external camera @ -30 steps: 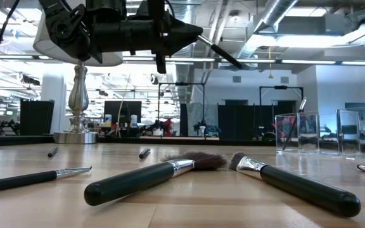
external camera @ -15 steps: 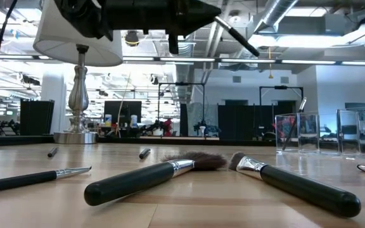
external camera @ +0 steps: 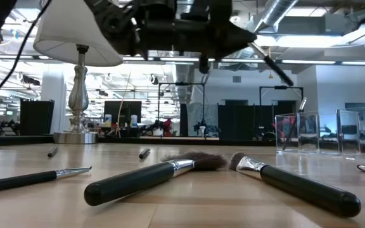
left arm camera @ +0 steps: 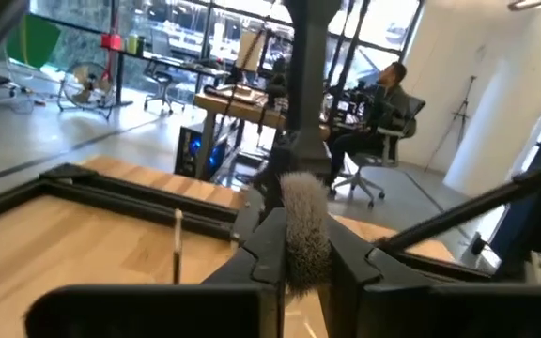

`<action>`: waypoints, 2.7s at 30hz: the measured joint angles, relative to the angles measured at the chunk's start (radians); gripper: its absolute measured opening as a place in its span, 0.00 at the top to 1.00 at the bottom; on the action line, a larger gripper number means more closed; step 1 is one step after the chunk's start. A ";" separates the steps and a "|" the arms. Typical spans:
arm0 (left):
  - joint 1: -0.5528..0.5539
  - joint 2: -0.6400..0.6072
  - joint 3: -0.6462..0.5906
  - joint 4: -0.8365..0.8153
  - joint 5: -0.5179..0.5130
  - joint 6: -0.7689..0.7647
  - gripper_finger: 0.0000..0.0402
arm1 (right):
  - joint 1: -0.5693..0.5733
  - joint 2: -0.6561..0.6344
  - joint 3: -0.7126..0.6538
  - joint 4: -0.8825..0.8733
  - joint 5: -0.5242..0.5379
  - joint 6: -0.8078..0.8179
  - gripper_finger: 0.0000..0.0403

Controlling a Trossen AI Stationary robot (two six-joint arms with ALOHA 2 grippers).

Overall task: Put items in baskets/containers
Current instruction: Put the powder brush into the transparent organizer, then put the eyeshadow brush into the transparent organizer

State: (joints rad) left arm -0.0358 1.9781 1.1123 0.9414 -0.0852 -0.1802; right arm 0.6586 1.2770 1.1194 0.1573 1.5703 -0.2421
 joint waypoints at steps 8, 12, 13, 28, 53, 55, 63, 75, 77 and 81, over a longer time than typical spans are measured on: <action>0.003 0.107 0.128 -0.004 0.066 0.071 0.92 | -0.007 -0.009 0.000 -0.001 0.000 -0.027 0.63; 0.013 0.176 0.179 -0.006 0.063 0.079 0.90 | -0.006 -0.008 0.000 0.000 -0.001 -0.027 0.63; 0.016 0.191 0.191 -0.007 0.064 0.079 0.91 | -0.006 -0.008 0.000 -0.001 0.000 -0.027 0.63; 0.040 0.293 0.246 -0.013 0.064 0.124 0.89 | -0.007 -0.008 0.000 -0.008 0.000 -0.027 0.64; 0.043 0.258 0.243 -0.051 0.092 0.124 0.66 | -0.006 -0.008 0.000 -0.034 0.000 0.013 0.65; 0.044 0.206 0.234 -0.107 0.116 0.124 0.66 | -0.005 -0.008 0.000 -0.035 -0.001 0.030 0.65; 0.066 -0.238 0.033 -0.389 0.221 0.230 0.66 | 0.057 -0.008 0.000 -0.061 -0.002 0.059 0.65; 0.138 -1.161 -0.520 -0.657 0.217 0.193 0.69 | -0.073 0.040 0.001 -0.524 -0.467 0.688 0.85; 0.128 -1.238 -0.619 -0.656 0.215 0.137 0.73 | -0.114 0.066 0.001 -0.541 -0.563 0.729 0.89; 0.119 -1.266 -0.748 -0.650 0.209 0.065 0.79 | -0.170 0.120 0.001 -0.512 -0.810 0.740 0.95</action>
State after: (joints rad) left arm 0.0830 0.7119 0.3646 0.2913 0.1241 -0.1154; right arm 0.4889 1.3967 1.1202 -0.3550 0.7604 0.4984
